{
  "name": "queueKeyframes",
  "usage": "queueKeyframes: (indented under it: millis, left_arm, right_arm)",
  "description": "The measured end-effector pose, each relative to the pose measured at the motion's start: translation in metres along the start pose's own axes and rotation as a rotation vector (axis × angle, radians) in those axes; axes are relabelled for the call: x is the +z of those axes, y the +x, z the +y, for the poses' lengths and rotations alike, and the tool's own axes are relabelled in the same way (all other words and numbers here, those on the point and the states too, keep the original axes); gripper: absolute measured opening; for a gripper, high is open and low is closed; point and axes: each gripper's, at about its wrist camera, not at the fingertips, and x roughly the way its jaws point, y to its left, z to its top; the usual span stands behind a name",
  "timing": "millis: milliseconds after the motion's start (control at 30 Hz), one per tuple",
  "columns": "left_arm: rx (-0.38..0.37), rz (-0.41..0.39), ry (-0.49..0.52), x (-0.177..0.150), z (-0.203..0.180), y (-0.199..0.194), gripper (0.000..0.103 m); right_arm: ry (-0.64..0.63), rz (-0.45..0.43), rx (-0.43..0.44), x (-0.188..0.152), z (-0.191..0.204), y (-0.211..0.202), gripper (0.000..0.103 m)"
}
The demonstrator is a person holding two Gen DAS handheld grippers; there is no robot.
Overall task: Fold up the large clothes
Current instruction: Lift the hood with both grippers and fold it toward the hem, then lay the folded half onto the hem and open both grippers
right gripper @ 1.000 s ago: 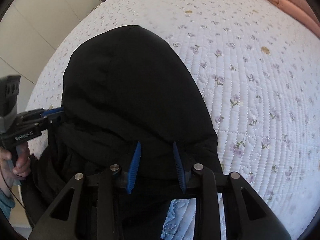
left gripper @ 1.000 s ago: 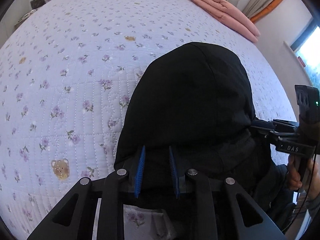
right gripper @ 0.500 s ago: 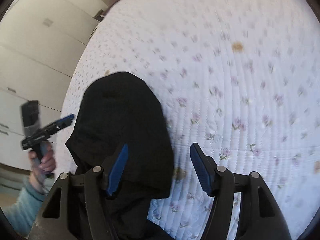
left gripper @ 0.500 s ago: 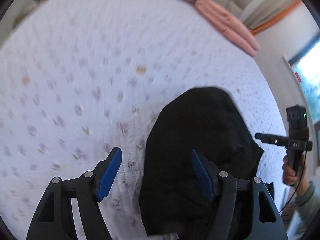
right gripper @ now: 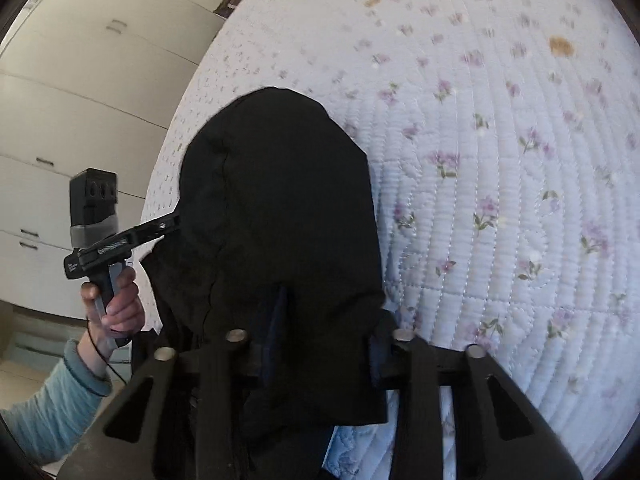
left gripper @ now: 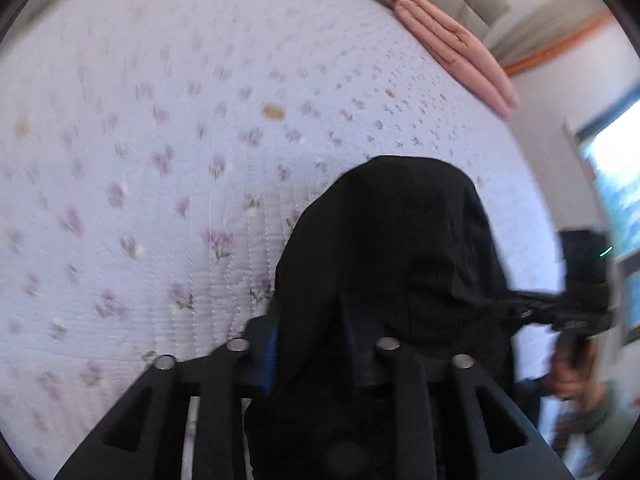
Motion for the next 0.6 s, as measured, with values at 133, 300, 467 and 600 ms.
queueKeyframes:
  millis: [133, 300, 467, 600]
  left_arm:
    - [0.056, -0.070, 0.077, -0.011, -0.025, -0.033, 0.009]
    - [0.056, -0.182, 0.146, -0.040, -0.051, -0.107, 0.009]
    - [0.078, -0.269, 0.256, -0.097, -0.086, -0.186, 0.009]
    - [0.121, -0.278, 0.331, -0.150, -0.106, -0.222, 0.009]
  right_arm:
    - [-0.076, -0.051, -0.075, -0.012, 0.032, -0.022, 0.017]
    - [-0.200, -0.152, -0.143, -0.045, 0.088, -0.069, 0.015]
    - [-0.301, -0.246, -0.210, -0.108, 0.149, -0.125, 0.014]
    - [-0.349, -0.301, -0.290, -0.171, 0.194, -0.151, 0.013]
